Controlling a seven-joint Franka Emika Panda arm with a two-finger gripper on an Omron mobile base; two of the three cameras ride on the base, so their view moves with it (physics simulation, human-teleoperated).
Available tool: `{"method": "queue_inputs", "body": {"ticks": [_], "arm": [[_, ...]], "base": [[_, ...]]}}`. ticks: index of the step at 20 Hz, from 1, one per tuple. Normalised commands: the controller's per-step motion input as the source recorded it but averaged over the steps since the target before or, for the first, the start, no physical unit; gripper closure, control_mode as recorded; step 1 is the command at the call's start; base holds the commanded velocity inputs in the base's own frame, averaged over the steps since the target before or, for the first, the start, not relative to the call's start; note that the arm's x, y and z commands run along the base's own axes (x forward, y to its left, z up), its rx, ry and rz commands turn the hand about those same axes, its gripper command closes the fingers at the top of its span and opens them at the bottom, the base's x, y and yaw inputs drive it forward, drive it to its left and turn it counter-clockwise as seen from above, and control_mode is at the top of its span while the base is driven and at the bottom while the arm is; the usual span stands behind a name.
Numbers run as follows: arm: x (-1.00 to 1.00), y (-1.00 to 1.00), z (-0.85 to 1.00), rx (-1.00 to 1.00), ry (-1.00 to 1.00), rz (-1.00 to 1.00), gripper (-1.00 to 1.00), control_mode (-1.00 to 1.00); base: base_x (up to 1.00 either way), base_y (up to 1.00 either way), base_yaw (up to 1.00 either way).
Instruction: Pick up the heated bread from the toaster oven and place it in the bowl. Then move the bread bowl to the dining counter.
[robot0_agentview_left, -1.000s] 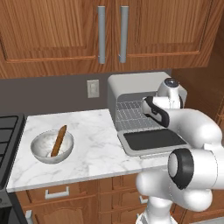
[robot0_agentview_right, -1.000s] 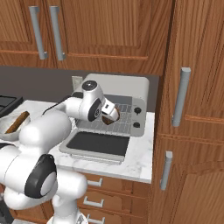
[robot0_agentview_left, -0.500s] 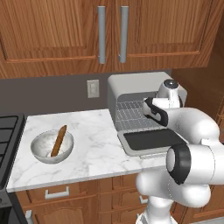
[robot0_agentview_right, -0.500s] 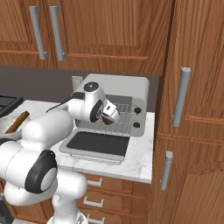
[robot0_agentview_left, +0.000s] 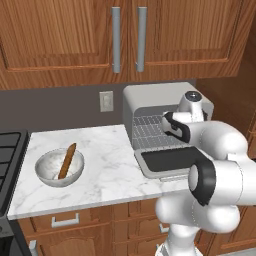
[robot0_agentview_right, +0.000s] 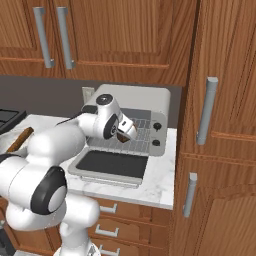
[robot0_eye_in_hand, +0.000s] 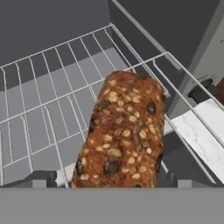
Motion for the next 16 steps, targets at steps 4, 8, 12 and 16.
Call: {"method": "queue_inputs", "body": {"ticks": [4, 8, 12, 16], "arm": [[0.10, -0.01, -0.11, 0.00, 0.00, 0.00, -1.00, -1.00], [0.08, -0.06, -0.14, 0.00, 0.00, -0.01, -1.00, -1.00], [0.02, -0.10, -0.12, 0.00, 0.00, 0.00, 1.00, -1.00], [0.00, 0.00, 0.00, 0.00, 0.00, 0.00, 1.00, -1.00]], "base": [[0.00, 0.00, 0.00], [0.00, 0.00, 0.00], [0.00, 0.00, 0.00], [0.00, 0.00, 0.00]]}}
